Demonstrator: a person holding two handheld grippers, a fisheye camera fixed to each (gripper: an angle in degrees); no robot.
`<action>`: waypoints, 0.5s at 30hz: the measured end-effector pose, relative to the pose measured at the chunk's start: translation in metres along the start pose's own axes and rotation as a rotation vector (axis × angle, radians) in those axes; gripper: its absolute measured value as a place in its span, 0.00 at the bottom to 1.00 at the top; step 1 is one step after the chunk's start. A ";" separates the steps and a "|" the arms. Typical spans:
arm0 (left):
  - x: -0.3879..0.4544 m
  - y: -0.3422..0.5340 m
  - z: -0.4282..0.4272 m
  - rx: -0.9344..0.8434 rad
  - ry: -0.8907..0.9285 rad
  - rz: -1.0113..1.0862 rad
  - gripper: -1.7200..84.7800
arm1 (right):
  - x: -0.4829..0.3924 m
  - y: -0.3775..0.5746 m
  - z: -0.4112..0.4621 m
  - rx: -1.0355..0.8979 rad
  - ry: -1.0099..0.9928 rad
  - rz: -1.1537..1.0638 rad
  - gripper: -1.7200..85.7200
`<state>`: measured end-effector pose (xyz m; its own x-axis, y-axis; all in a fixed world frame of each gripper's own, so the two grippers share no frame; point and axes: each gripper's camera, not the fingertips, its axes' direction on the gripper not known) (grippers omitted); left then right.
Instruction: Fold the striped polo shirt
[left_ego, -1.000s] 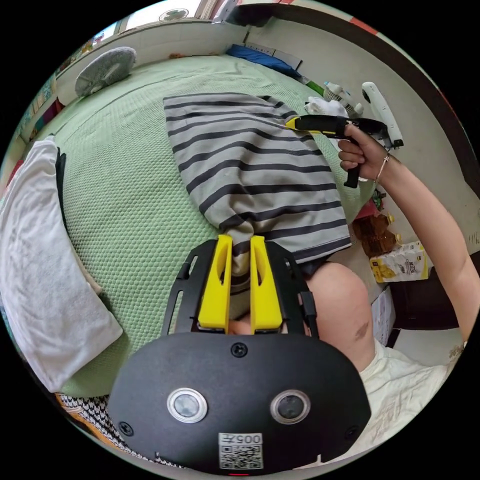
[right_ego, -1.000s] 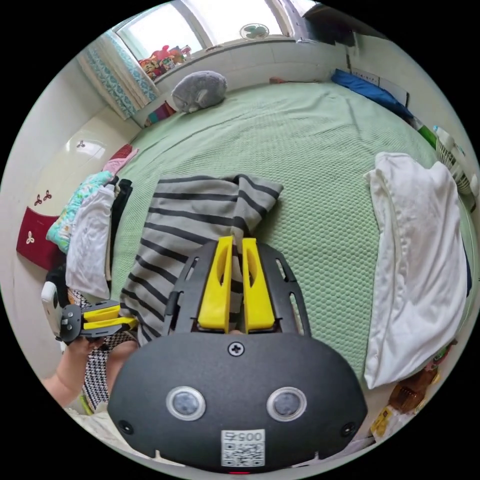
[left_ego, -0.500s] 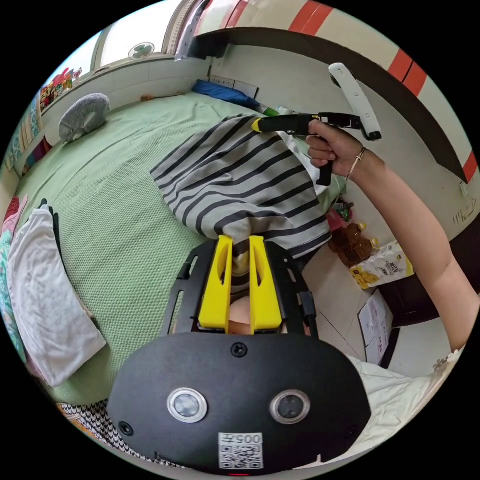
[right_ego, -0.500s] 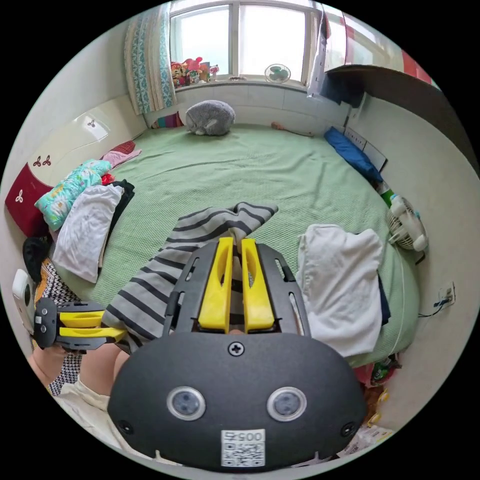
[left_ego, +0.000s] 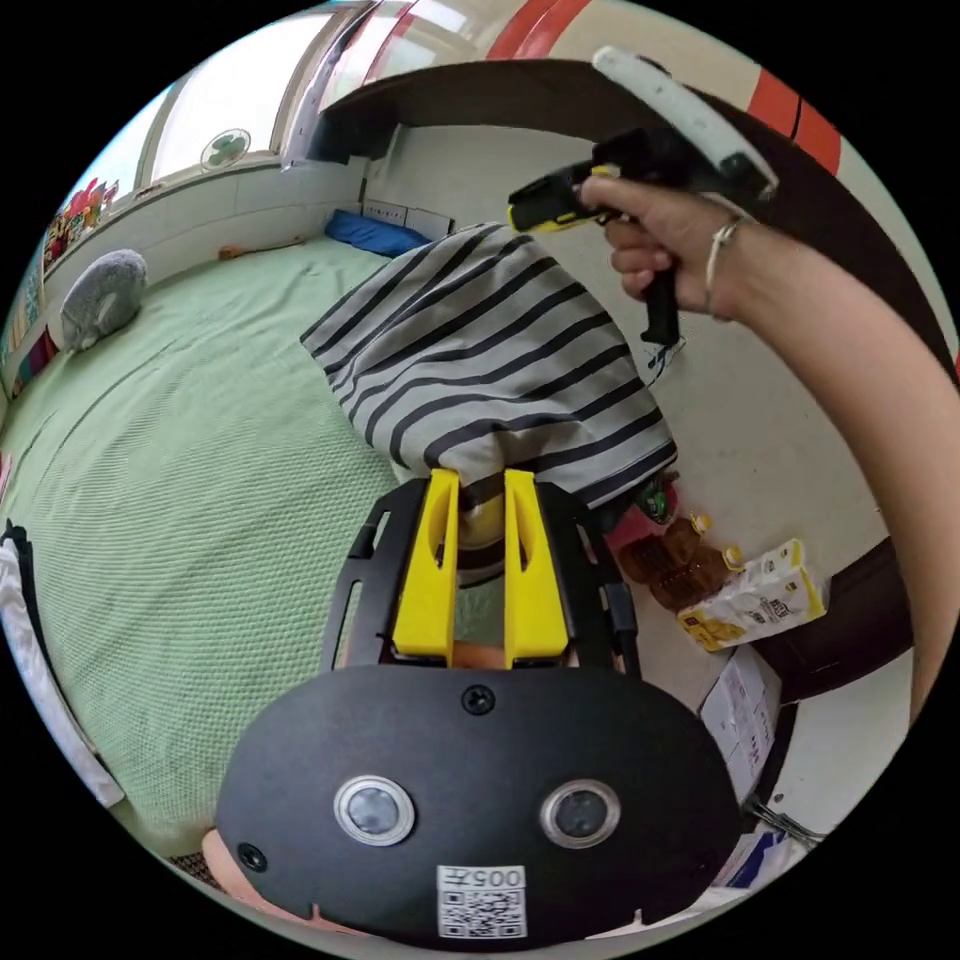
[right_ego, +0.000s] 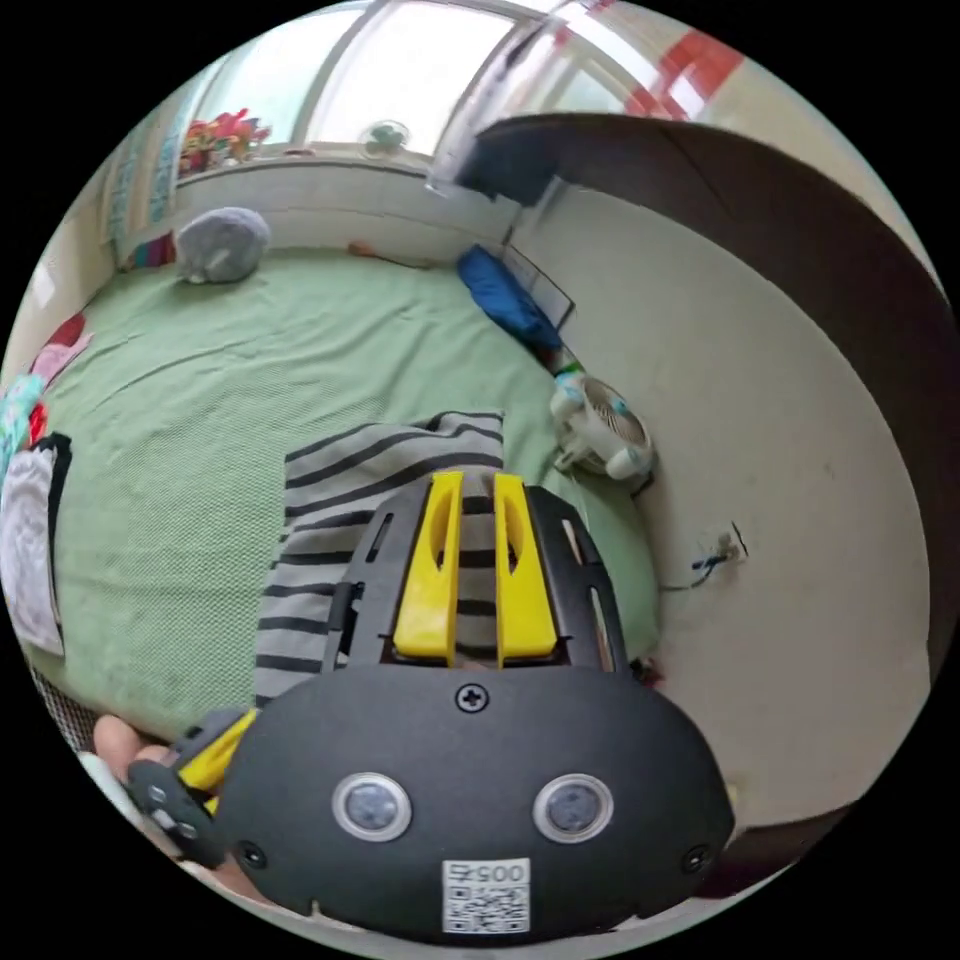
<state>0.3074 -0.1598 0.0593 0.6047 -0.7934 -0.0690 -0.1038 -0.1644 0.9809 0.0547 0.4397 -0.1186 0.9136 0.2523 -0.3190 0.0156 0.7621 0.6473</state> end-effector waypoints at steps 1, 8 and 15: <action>0.007 -0.002 0.021 -0.039 0.007 -0.001 0.11 | 0.001 0.003 0.009 -0.029 -0.021 0.034 0.05; 0.007 0.023 0.029 -0.105 0.051 -0.012 0.12 | -0.079 0.085 0.077 -0.227 -0.201 -0.197 0.08; -0.028 0.063 -0.047 -0.066 0.130 -0.025 0.12 | -0.077 0.106 0.109 -0.309 -0.247 -0.051 0.09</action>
<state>0.3208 -0.1203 0.1313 0.7043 -0.7061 -0.0738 -0.0378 -0.1410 0.9893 0.0300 0.4355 0.0502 0.9856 0.0870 -0.1448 -0.0250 0.9230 0.3840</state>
